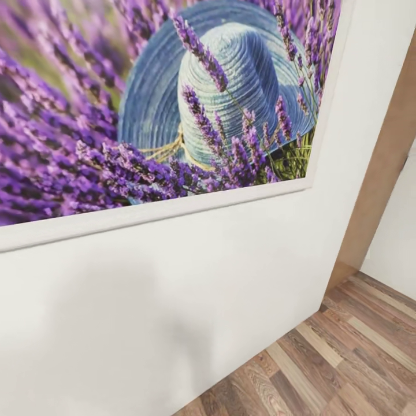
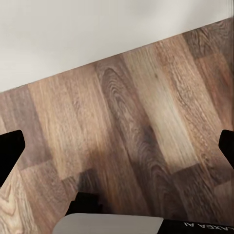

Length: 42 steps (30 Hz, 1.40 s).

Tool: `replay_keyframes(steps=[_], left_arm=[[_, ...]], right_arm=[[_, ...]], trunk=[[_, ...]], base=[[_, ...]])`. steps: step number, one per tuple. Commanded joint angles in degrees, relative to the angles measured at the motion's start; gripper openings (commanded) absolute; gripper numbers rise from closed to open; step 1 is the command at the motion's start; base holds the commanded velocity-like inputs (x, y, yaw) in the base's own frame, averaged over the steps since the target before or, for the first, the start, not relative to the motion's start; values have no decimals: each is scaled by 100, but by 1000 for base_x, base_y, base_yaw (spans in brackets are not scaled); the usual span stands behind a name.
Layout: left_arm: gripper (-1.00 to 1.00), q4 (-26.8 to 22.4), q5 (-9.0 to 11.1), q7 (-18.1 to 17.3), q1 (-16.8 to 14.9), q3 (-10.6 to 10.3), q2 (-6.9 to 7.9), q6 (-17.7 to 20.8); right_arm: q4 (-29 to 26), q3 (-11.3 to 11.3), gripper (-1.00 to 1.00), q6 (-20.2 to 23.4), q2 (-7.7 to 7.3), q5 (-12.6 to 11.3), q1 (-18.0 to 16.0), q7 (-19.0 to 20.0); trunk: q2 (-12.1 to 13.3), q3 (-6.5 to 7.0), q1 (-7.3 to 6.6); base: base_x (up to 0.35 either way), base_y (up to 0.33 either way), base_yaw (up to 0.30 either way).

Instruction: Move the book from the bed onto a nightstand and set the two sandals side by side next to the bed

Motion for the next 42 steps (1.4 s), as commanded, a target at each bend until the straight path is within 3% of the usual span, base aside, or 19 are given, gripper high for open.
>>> replay_keyframes(steps=[1,35,42], left_arm=[[100,-10,51,0,4,7,-1,-5],[100,-10,51,0,4,9,-1,-5],[100,-10,51,0,4,15,1,-1]], right_arm=[[2,-10,100,-9,1,-5,-2,3],[2,-9,100,-9,1,-5,-3,4],[2,-10,100,-9,1,-3,-1,3]], trunk=[[-3,-5,0],[-3,-5,0],[-3,-5,0]], base=[[9,3,-300],[1,0,-300],[232,0,-300]])
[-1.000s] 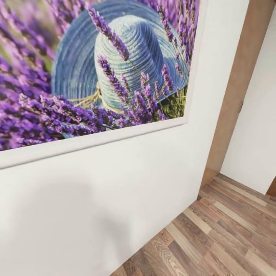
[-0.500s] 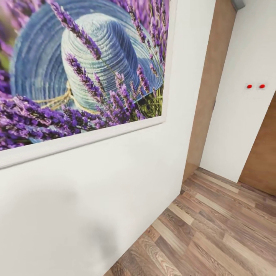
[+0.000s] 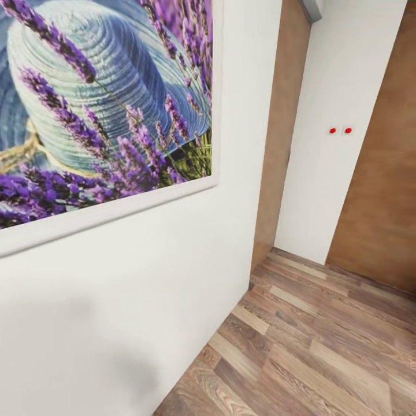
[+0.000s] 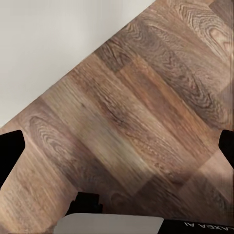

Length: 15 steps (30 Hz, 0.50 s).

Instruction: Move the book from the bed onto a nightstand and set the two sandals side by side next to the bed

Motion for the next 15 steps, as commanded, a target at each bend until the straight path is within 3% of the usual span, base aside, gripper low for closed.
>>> replay_keyframes(steps=[1,9,15], left_arm=[[100,-9,52,0,3,7,-3,-5],[100,-9,52,0,3,0,-3,-8],[100,-9,48,0,3,0,-3,-8]], right_arm=[[2,-10,100,-9,1,-5,-3,3],[2,-10,100,-9,-2,-5,-3,3],[2,-10,100,-9,1,-6,-2,4]], trunk=[[-2,-5,3],[-2,-5,3],[-2,-5,3]], base=[[316,0,-300],[305,0,-300],[57,0,-300]])
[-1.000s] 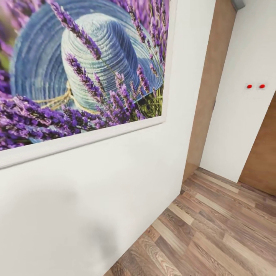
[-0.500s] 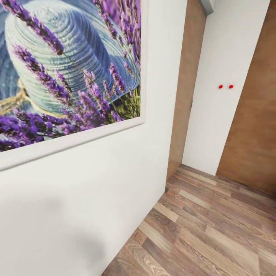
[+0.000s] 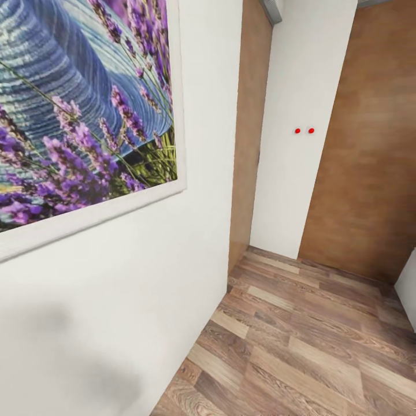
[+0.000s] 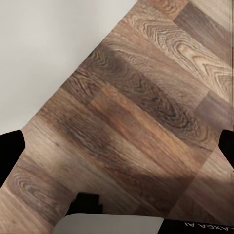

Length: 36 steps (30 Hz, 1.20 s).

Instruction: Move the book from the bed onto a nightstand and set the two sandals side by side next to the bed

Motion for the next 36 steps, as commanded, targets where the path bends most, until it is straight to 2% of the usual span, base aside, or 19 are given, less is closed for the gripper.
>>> replay_keyframes(steps=[1,18,30,36], left_arm=[[100,-10,50,0,4,7,-3,-5],[100,-10,50,0,4,8,-3,-5],[100,-10,53,-2,4,7,-3,-5],[100,-10,54,-9,4,7,-3,-5]], right_arm=[[2,-10,100,-9,1,-4,-2,5],[2,-10,100,-9,-1,-4,-3,4],[2,-10,100,-9,1,-4,-4,3],[2,-10,100,-9,1,-4,-4,3]], trunk=[[-3,-5,0],[-3,-5,0],[-3,-5,0],[-3,-5,0]], base=[[8,0,-300],[9,3,-300],[259,119,-300],[80,27,-300]])
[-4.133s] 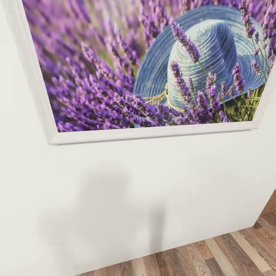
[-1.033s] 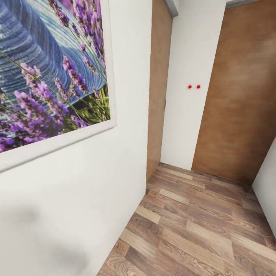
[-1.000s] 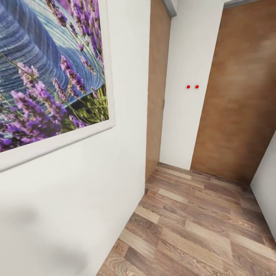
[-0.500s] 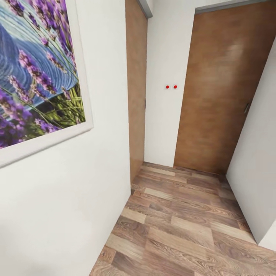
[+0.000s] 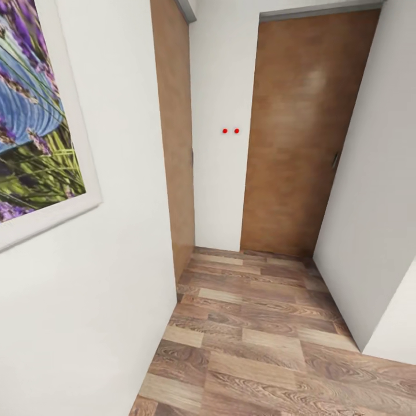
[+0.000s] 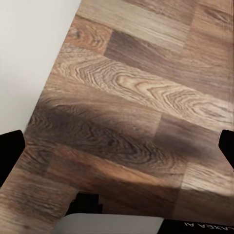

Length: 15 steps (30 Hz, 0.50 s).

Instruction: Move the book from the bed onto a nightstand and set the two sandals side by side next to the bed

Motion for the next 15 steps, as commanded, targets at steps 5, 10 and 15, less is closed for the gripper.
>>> replay_keyframes(steps=[5,10,15], left_arm=[[100,-10,51,-1,4,7,-3,-5],[100,-10,51,-1,4,7,-3,-5],[100,-10,51,-1,4,7,-3,-5]], right_arm=[[2,-10,100,-9,1,-5,-4,3],[2,-10,100,-9,-1,-5,-4,3],[0,-10,100,-9,1,-5,-3,3]], trunk=[[-3,-5,0],[-3,-5,0],[-3,-5,0]], base=[[7,3,-300],[1,0,-300],[0,0,-300]])
